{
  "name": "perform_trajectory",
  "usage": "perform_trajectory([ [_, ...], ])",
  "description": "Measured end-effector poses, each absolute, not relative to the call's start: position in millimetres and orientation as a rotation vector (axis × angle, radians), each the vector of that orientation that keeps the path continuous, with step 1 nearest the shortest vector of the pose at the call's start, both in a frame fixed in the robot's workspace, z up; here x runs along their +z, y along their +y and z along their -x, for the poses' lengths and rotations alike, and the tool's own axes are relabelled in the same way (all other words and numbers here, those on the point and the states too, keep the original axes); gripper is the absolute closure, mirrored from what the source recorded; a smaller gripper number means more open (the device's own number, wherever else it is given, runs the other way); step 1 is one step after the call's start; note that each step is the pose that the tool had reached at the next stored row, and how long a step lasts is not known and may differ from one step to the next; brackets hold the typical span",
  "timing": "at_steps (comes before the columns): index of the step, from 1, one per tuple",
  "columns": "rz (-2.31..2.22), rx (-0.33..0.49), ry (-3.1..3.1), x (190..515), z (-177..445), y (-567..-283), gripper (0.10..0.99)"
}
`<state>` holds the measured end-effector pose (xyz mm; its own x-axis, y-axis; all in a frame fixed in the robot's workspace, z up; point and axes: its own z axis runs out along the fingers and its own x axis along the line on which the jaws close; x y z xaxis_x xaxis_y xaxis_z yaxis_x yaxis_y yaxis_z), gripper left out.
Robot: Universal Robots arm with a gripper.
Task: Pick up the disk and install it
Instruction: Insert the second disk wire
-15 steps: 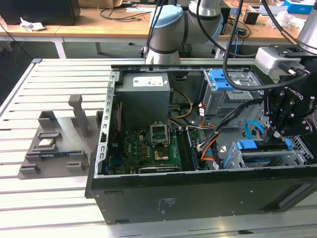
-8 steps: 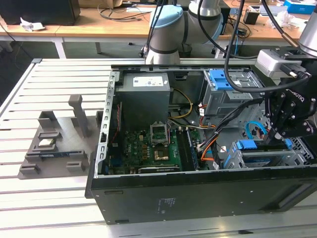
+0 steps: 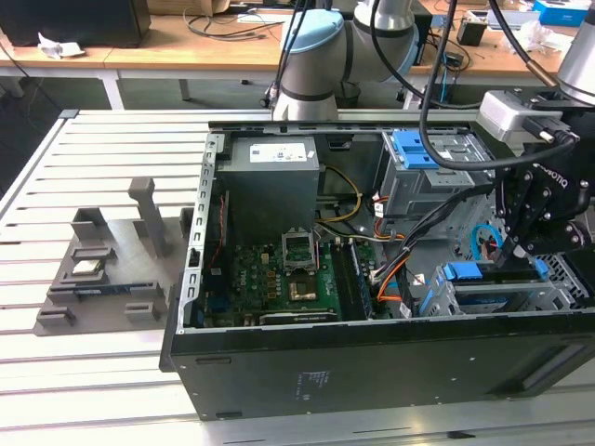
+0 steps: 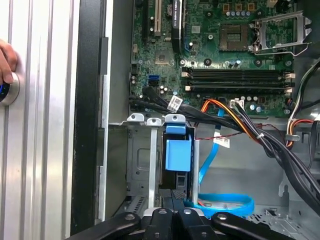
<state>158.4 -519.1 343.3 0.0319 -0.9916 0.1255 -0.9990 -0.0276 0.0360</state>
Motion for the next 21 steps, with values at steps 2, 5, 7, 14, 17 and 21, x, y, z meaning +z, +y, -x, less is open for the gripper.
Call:
perform_trajectory([
  [2,-2.171,0.1,-2.108,343.4,-158.4,-516.7,0.98],
  [5,-2.171,0.1,-2.107,343.3,-158.4,-513.3,0.98],
  [7,-2.171,0.1,-2.107,343.1,-158.4,-511.6,0.98],
  [14,-2.171,0.1,-2.107,343.0,-158.4,-509.2,0.98],
  [17,-2.171,0.1,-2.107,343.0,-158.4,-509.2,0.847],
  [21,-2.171,0.1,-2.107,352.5,-158.3,-508.1,0.847],
])
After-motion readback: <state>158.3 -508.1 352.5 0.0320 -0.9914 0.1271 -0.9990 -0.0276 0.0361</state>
